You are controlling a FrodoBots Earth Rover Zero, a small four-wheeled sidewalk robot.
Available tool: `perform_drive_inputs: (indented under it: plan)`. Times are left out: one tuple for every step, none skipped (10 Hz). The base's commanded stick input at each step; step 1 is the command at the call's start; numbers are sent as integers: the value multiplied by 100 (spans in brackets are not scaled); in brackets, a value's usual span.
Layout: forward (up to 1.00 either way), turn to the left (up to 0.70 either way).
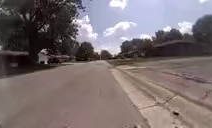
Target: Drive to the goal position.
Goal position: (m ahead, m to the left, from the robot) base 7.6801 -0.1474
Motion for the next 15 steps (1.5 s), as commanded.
perform_drive_inputs:
  plan:
    - [70,0]
    - [70,0]
    - [70,0]
    - [70,0]
    - [70,0]
    - [70,0]
    - [70,0]
    - [70,0]
    - [70,0]
    - [70,0]
    - [70,0]
    - [70,0]
    - [70,0]
    - [70,0]
    - [70,0]
